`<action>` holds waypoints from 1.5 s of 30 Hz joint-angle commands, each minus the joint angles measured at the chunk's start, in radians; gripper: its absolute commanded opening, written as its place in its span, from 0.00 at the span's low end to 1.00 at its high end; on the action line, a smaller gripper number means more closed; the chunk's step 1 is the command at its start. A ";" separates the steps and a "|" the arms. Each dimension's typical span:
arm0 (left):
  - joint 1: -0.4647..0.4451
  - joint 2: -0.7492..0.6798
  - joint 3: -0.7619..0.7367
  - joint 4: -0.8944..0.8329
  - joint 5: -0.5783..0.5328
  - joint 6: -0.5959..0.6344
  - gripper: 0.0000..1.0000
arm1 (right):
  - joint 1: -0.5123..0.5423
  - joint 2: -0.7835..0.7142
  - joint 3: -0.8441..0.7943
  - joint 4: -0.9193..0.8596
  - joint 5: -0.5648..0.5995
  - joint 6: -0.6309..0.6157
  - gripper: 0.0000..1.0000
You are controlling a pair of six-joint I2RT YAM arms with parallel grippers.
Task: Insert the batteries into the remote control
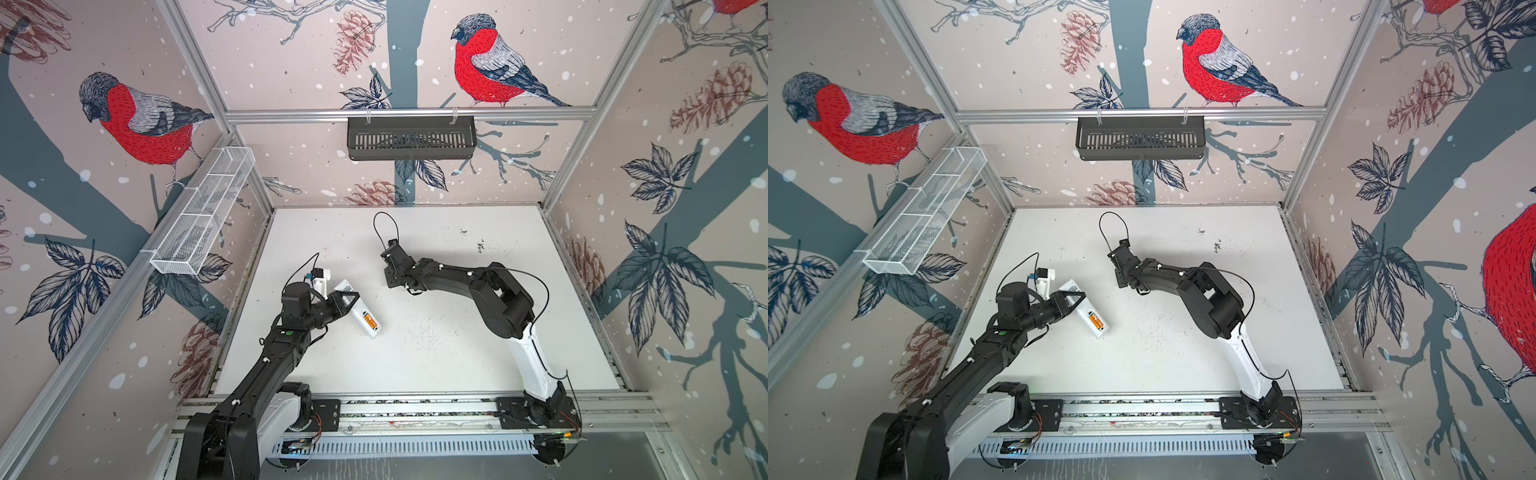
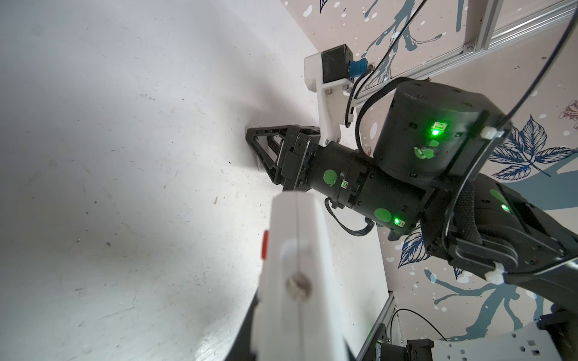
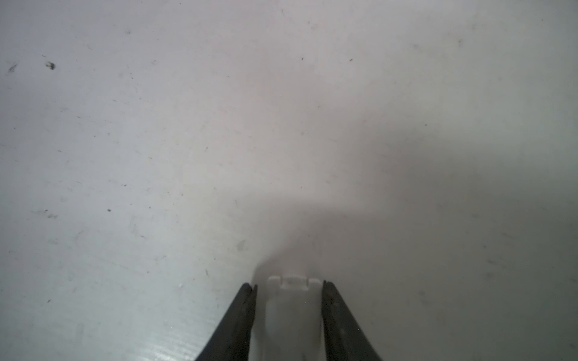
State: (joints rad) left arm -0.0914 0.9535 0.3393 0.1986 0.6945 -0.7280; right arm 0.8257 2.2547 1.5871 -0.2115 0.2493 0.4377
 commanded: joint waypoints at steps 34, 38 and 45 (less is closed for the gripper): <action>0.033 0.034 -0.048 0.327 0.280 -0.221 0.00 | 0.260 -0.728 -0.768 0.805 -0.266 -0.210 0.28; 0.047 0.040 -0.071 0.424 0.304 -0.281 0.00 | 0.306 -0.707 -0.764 0.835 -0.205 -0.222 0.28; 0.067 0.060 -0.098 0.547 0.328 -0.361 0.00 | 0.360 -0.677 -0.772 0.880 -0.118 -0.219 0.27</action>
State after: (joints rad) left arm -0.0292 1.0088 0.2466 0.6113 0.9867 -1.0428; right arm 1.1744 1.5711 0.8173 0.6071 0.0708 0.2287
